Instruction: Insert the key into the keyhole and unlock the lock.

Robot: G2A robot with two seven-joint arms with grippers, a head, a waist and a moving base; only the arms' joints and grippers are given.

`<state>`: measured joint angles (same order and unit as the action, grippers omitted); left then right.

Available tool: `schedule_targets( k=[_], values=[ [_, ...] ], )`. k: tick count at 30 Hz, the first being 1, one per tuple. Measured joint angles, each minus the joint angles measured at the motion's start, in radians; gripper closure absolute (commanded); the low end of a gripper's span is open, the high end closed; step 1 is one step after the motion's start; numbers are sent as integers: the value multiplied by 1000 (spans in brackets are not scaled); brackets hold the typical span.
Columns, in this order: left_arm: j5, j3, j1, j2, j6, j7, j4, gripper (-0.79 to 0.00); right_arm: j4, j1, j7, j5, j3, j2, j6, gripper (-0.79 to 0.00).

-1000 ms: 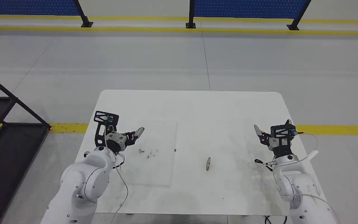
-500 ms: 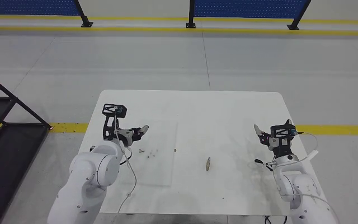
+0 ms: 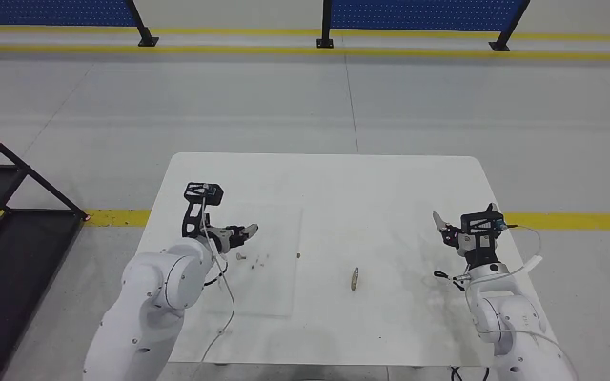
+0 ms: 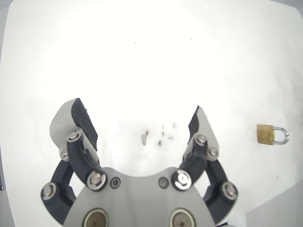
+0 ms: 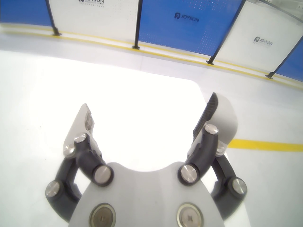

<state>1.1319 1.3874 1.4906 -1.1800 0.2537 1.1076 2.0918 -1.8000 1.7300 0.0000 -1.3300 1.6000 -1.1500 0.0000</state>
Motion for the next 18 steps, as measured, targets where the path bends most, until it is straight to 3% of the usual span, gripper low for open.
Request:
schedule_targets(
  k=[18],
  values=[
    [15, -22, 11, -3, -1, 0, -66, -785, 0, 0, 0, 0, 0, 0, 0, -785]
  ],
)
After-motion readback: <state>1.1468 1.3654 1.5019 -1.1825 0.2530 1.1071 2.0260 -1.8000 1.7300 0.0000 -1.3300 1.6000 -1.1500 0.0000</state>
